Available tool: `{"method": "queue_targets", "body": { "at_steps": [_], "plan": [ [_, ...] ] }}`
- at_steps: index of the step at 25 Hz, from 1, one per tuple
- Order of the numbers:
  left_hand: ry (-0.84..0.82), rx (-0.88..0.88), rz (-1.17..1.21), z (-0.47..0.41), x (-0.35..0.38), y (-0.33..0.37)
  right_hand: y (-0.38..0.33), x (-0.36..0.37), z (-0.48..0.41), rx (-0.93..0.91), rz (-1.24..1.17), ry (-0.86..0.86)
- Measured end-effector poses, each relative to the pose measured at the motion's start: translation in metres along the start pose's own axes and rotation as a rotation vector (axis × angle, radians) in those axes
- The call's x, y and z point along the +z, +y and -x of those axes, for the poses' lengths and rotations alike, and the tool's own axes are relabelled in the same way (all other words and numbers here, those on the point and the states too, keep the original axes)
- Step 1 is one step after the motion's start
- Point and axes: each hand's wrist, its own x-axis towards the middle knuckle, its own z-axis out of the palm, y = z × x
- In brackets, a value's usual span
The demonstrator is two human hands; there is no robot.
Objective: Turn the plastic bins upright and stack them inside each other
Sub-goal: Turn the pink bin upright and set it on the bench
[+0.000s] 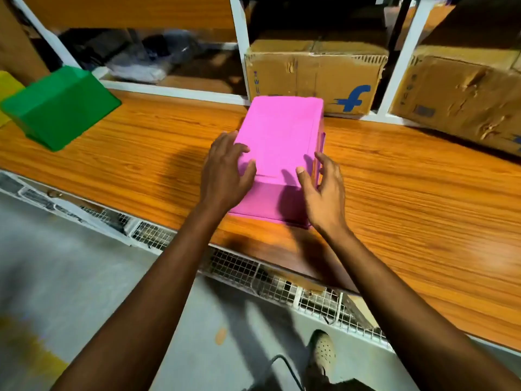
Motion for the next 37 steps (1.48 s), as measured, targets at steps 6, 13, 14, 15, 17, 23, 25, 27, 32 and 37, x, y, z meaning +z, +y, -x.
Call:
{"method": "queue_targets", "body": {
  "at_steps": [6, 13, 14, 15, 17, 23, 25, 27, 32, 37],
  "plan": [
    [-0.226, -0.625, 0.733, -0.009, 0.025, -0.044, 0.005, 0.033, 0.002, 0.437, -0.188, 0.021],
    [-0.287, -0.798, 1.119, 0.014, 0.020, -0.054, 0.022, 0.050, 0.036, 0.554, -0.144, 0.208],
    [-0.292, -0.795, 1.129, 0.019, 0.022, -0.055, 0.017, 0.049, 0.041, 0.587, -0.060, 0.225],
    [-0.293, -0.807, 1.127, 0.024, 0.024, -0.057, 0.016, 0.049, 0.045, 0.609, -0.027, 0.228],
    [-0.286, -0.846, 1.164, 0.025, 0.024, -0.056, 0.019, 0.051, 0.044, 0.683, -0.124, 0.215],
    [-0.466, -1.037, 1.377, 0.019, 0.014, -0.054, -0.014, 0.011, 0.030, 0.625, -0.237, 0.420],
    [-0.537, -1.121, 1.471, 0.024, 0.014, -0.053, -0.037, 0.003, 0.020, 0.505, -0.316, 0.434],
    [-0.494, -1.092, 1.386, 0.027, 0.022, -0.048, -0.059, 0.004, 0.009, 0.445, -0.242, 0.452],
    [0.081, -0.455, 1.085, -0.015, -0.017, -0.031, -0.097, 0.038, 0.003, 0.383, 0.279, 0.301],
    [-0.073, 0.006, 0.582, -0.027, -0.041, -0.009, -0.116, 0.078, 0.004, 0.205, 0.174, 0.225]
  ]
}}
